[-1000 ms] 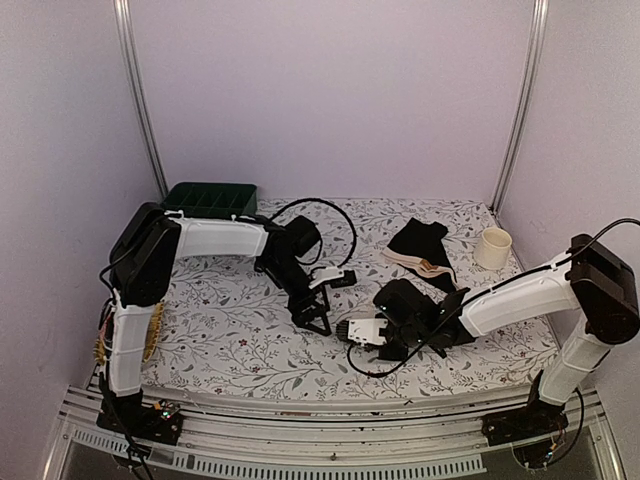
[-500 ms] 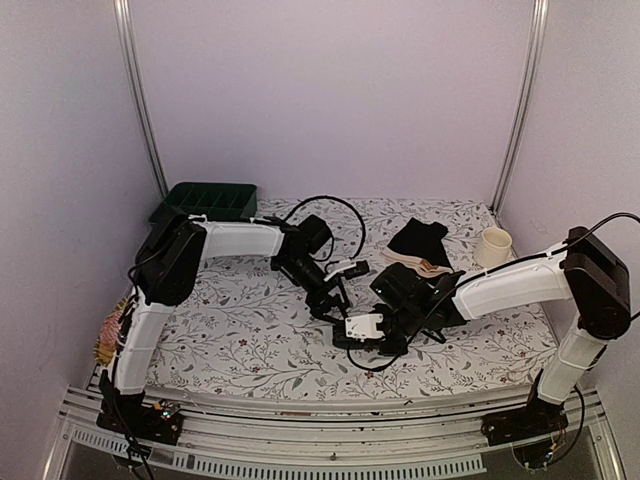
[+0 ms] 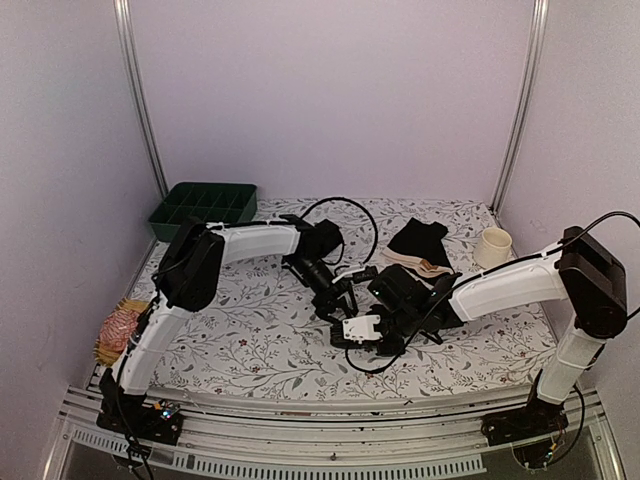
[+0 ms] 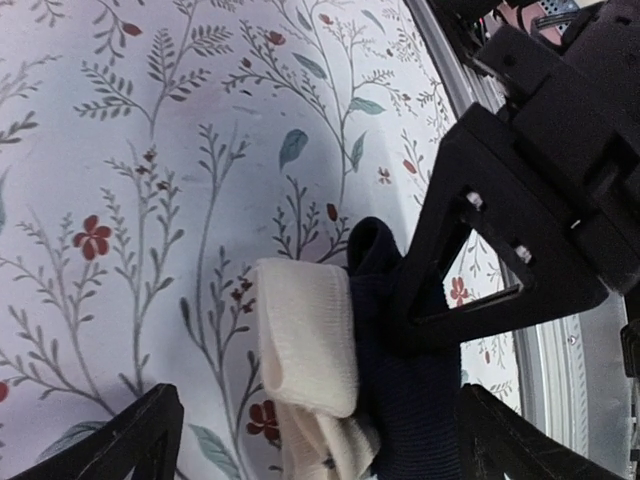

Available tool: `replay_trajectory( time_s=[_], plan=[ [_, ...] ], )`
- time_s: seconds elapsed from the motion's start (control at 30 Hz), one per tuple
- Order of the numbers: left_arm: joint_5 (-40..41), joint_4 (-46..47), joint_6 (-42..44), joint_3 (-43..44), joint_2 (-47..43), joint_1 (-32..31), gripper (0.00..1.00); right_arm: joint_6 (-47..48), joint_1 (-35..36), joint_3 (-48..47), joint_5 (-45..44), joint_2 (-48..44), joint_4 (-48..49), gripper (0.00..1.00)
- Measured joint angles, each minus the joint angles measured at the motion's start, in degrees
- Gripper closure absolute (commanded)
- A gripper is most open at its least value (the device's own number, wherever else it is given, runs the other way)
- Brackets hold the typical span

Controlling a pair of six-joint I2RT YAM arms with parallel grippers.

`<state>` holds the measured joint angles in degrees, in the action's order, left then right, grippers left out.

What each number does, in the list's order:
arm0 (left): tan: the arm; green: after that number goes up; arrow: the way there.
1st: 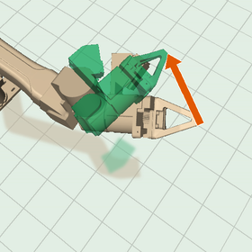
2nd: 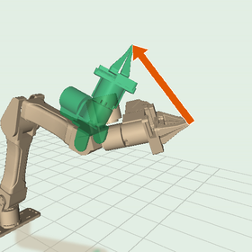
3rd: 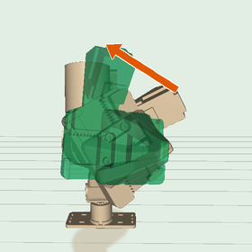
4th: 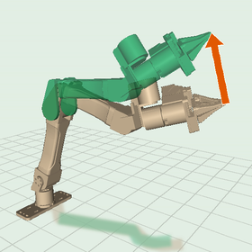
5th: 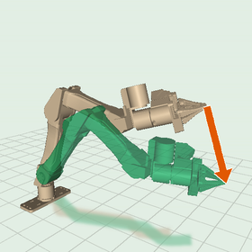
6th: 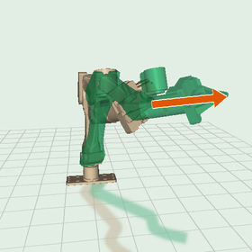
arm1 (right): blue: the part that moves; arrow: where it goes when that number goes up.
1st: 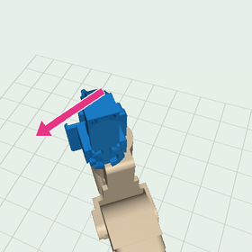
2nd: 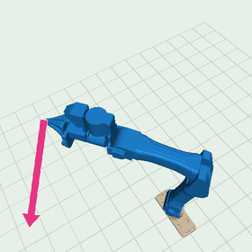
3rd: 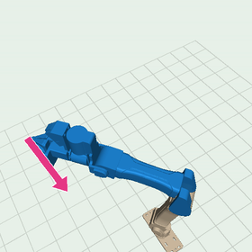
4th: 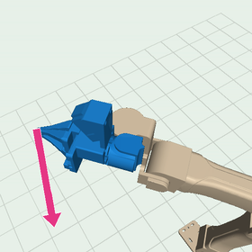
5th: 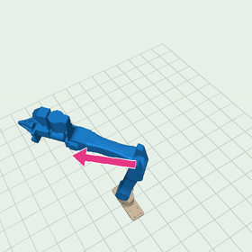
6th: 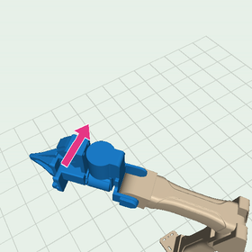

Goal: Roll the underwear
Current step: Pick up the underwear from the center of the board.

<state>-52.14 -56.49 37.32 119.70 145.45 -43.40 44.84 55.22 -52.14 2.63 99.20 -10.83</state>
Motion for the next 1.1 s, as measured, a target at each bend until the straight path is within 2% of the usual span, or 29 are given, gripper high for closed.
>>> replay_trajectory(
  time_s=[0.07,0.2,0.5,0.97,1.1],
  plan=[
    [0.0,-2.2,1.8,0.2,0.1,-0.9,0.12,0.0,0.0,0.0,-0.6,0.0,0.2,0.94],
    [0.4,-5.4,5.0,0.2,0.1,-3.2,0.14,-0.4,0.0,0.0,-1.0,0.0,0.3,0.94],
    [1.9,-5.4,9.6,-0.4,-0.1,-3.8,0.25,-2.7,-0.3,-0.2,-0.8,0.0,0.1,0.93],
    [1.4,-2.7,13.9,-6.7,-3.5,-3.8,0.27,-8.2,-2.2,-1.6,3.4,0.0,-2.3,0.90],
    [0.9,-1.7,13.4,-7.4,-3.7,-3.8,0.34,-9.3,-2.6,-1.8,3.7,0.1,-2.7,0.90]
  ],
)
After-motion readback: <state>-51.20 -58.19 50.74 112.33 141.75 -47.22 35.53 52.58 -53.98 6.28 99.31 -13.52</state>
